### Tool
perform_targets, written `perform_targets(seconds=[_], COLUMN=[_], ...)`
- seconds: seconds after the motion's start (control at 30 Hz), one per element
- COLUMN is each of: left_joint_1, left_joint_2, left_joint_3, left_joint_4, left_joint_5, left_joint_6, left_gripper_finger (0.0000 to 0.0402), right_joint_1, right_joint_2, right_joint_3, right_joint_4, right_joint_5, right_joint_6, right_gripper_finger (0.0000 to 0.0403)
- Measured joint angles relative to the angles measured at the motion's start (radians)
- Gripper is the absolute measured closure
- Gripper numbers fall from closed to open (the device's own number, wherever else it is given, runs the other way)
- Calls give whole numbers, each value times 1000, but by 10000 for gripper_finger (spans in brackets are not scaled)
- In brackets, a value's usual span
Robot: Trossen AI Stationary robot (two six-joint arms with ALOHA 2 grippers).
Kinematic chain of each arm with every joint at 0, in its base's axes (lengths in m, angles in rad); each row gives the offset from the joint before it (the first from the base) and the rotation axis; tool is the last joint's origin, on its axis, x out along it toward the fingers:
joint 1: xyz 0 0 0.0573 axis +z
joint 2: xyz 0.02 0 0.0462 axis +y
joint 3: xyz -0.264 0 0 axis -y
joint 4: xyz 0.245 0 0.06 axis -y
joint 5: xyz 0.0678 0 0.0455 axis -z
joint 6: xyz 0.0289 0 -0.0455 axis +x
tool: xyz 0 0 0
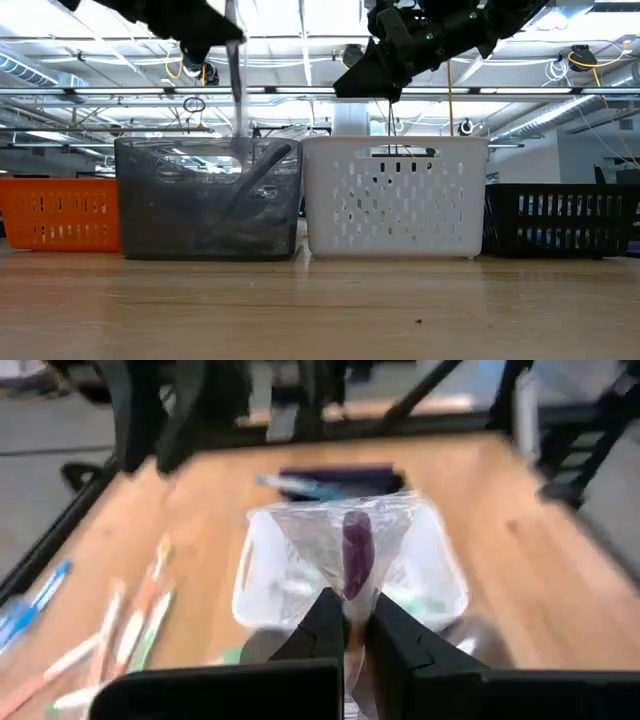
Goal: Pick & Place Toothbrushes
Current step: Put the purple toothbrush into the left black bin
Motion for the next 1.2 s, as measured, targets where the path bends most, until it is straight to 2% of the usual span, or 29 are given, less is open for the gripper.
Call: perform_targets(seconds=[0.1, 0.2, 0.43, 0.77, 1.0, 1.2], left_joint_1=[-41, -63, -74, -75, -89, -97], left_joint_2=[18, 44, 132, 162, 162, 151], left_joint_3=[0, 0, 0, 0, 0, 0], left_joint_4=[-22, -40, -42, -49, -60, -51], left_joint_5=[-121, -188, -205, -230, -137, -127], left_joint_6=[14, 66, 82, 69, 21, -21], left_gripper_finger=[394, 394, 391, 290, 213, 179], right_joint_1=[0, -1, -1, -1, -1, -1], right_joint_2=[0, 0, 0, 0, 0, 0], right_joint_3=[0, 0, 0, 0, 0, 0], right_joint_4=[7, 7, 7, -12, -25, -25], right_joint_5=[0, 0, 2, 2, 2, 3], right_joint_6=[-2, -9, -27, -34, -51, -51], right_gripper_finger=[299, 300, 302, 303, 303, 303])
